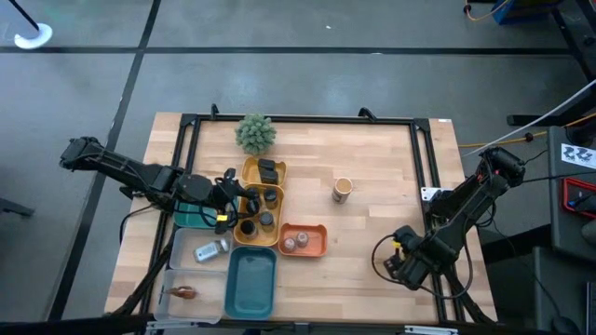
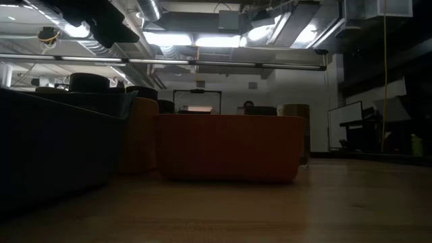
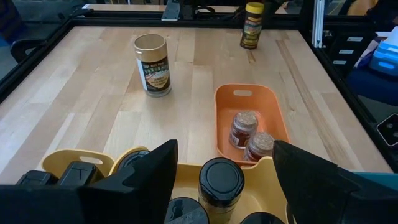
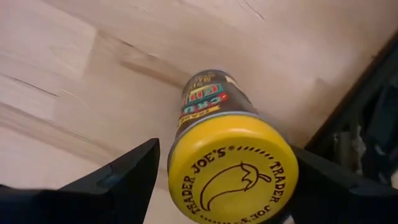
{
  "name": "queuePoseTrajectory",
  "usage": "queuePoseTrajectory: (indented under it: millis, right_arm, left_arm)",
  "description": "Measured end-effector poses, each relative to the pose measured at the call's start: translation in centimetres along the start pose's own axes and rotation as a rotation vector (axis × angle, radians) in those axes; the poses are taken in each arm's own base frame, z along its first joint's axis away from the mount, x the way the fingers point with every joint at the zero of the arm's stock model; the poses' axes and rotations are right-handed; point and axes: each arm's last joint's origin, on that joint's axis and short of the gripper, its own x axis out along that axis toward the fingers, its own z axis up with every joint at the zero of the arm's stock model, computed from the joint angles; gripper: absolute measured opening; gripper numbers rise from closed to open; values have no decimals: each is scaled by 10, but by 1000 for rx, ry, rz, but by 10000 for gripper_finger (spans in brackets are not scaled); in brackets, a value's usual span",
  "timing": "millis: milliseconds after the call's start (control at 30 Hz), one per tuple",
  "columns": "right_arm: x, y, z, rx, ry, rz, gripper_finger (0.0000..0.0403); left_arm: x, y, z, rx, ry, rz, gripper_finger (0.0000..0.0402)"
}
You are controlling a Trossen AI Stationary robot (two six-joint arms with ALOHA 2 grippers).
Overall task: Sort spices by type
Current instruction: Put the yellow seasoning bottle into the green bin
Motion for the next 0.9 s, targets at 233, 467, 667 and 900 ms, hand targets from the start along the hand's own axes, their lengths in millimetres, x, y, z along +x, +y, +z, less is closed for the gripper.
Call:
queuePoseTrajectory:
  millis: [233, 467, 667, 900]
  right_arm:
    - [0, 1, 1, 2, -37, 19, 290]
    - [0, 5, -1, 0, -17, 63, 234]
    - [-1, 11, 1, 4, -109, 158, 233]
    - [-5, 29, 12, 45, -285, 363, 247]
  left_arm:
    - [0, 0, 0, 0, 0, 0, 251]
    - [0, 0, 0, 0, 0, 0, 251]
    - [0, 0, 0, 5, 0, 0, 251]
    - [0, 0, 3, -5, -25, -4, 251]
